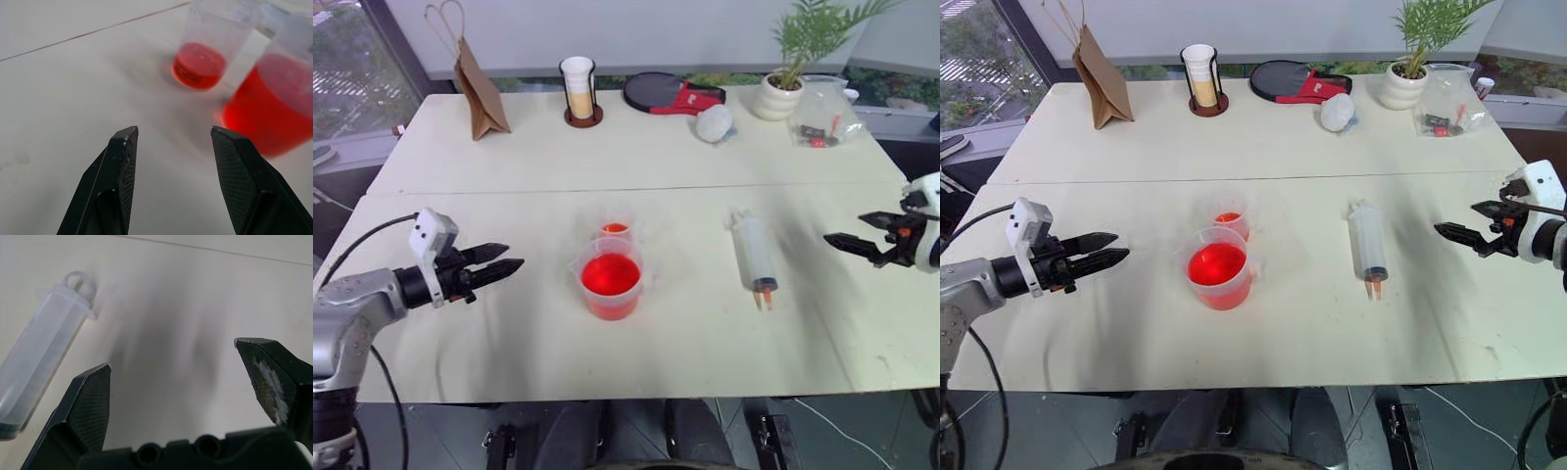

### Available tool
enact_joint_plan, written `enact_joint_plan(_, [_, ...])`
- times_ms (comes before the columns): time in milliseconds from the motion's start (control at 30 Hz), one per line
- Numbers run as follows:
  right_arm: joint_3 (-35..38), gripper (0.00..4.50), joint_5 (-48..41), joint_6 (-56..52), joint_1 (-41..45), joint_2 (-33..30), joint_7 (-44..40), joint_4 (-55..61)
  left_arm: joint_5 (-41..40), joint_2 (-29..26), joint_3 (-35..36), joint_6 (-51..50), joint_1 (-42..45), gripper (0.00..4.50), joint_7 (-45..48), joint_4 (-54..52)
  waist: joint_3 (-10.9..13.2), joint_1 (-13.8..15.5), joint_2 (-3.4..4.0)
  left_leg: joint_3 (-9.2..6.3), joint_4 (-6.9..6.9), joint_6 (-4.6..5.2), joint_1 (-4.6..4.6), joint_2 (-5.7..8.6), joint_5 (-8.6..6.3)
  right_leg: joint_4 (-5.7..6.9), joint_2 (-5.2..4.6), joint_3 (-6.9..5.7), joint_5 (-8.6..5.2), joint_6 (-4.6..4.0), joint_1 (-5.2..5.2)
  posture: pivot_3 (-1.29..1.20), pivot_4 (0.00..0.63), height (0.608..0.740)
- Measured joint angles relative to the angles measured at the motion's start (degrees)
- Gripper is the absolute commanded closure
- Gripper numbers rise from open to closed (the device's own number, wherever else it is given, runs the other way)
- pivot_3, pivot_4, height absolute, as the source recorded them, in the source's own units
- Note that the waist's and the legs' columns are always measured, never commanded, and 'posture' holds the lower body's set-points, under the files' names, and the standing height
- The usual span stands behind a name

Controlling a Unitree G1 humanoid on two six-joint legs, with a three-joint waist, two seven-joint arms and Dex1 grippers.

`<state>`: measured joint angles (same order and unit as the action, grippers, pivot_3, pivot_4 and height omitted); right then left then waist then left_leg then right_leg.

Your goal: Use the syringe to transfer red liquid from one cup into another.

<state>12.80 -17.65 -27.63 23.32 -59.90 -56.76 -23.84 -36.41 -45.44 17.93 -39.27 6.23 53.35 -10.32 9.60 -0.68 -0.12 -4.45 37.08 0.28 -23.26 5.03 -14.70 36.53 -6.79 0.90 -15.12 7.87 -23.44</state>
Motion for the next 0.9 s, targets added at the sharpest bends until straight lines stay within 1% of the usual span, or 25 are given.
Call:
enact_joint_plan(233, [0.74,0.06,-0.69,-1.98,0.80,0.38,0.78,-0.06,0.17,-0.09,-0.24,-0.26,0.07,2.10,-0.45,0.25,0.01,0.02,0.03,0.00,-0.01,0.00,-0.01,0.00,0.00,-0.09,0.00,0.00,0.00,0.00,0.02,0.00,0.150,0.739])
enact_joint_plan(533, [0.71,0.06,-0.33,-1.96,5.15,1.00,3.48,-3.58,0.84,-0.61,-0.16,-0.02,1.24,2.10,-1.10,2.68,0.02,0.05,0.04,0.00,-0.02,0.00,-0.01,0.01,0.00,-0.12,0.00,0.00,0.00,0.00,0.03,0.00,0.150,0.739])
enact_joint_plan(700, [0.70,0.06,-0.65,-1.98,6.15,1.99,2.95,-4.18,1.27,-0.62,-0.38,0.77,2.88,2.10,-1.16,3.56,0.02,0.01,0.04,0.00,-0.02,0.00,-0.02,0.01,0.00,-0.12,0.01,-0.01,0.00,0.00,0.02,0.00,0.150,0.739])
enact_joint_plan(800, [-0.09,0.06,0.47,-2.65,8.47,2.18,4.21,-6.60,1.92,-0.63,-0.70,1.45,4.98,2.10,-1.00,4.81,0.02,0.01,0.04,0.01,-0.01,0.00,-0.02,0.04,0.00,-0.12,0.02,-0.02,0.00,0.00,0.03,0.00,0.150,0.739])
enact_joint_plan(900, [-1.36,0.06,1.21,-6.22,11.56,2.15,4.76,-7.65,2.20,-0.95,-1.52,2.07,6.36,2.10,0.20,6.12,0.02,-0.06,0.05,0.01,-0.04,0.00,-0.02,0.03,0.00,-0.12,0.01,-0.03,0.00,0.00,0.00,0.00,0.150,0.739])
